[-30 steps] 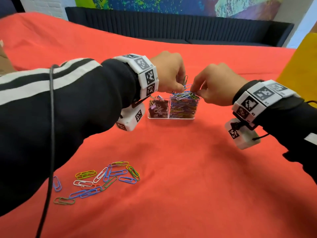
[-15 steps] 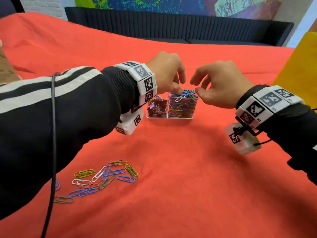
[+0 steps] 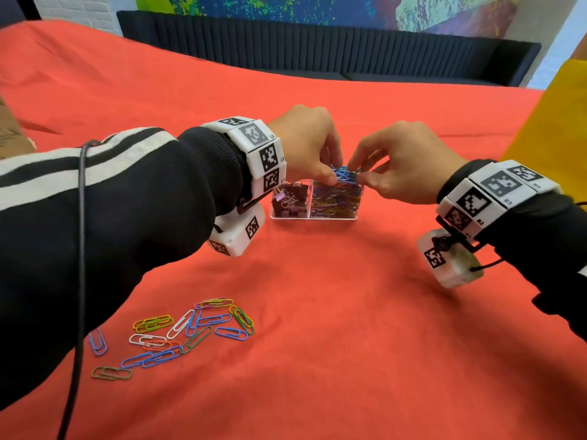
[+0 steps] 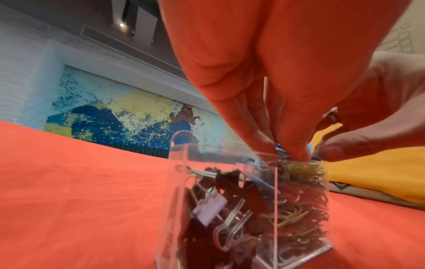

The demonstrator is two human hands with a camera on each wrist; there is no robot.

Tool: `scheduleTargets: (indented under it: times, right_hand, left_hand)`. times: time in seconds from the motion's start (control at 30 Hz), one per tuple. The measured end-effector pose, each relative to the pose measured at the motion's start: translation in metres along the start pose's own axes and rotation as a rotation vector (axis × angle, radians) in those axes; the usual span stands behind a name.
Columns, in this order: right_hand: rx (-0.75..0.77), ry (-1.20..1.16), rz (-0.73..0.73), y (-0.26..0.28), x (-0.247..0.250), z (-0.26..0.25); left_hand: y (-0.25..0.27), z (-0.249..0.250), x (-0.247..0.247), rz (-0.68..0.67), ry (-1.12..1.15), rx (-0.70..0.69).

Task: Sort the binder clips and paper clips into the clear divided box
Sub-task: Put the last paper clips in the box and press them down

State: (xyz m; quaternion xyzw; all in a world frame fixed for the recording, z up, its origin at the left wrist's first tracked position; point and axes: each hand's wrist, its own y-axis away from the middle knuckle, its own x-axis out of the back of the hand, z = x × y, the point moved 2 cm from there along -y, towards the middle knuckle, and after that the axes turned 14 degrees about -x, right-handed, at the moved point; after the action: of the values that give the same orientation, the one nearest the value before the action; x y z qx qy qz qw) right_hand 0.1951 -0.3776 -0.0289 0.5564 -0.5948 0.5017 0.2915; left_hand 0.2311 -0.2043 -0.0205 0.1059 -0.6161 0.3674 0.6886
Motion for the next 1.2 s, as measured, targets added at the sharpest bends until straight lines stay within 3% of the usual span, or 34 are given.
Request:
scheduleTargets:
  times: [0.47,0.97,1.2]
  right_hand:
    - [-0.084,-0.187,0.084,-0.001,0.000,0.012]
    - [0.090,0.121,0.045,-0.009,-0.016,-0.004]
    - [0.107,0.256,-0.010,-0.014,-0.016,-0.007]
  left_hand:
    - [-0.002,-0.001,-0.002,0.074,-0.048,0.002]
    - [0.003,-0.006,-0.002,0.018,-0.030,0.005]
    - [-0.006,0.003,-0.001,-0.081,-0.138,-0.091]
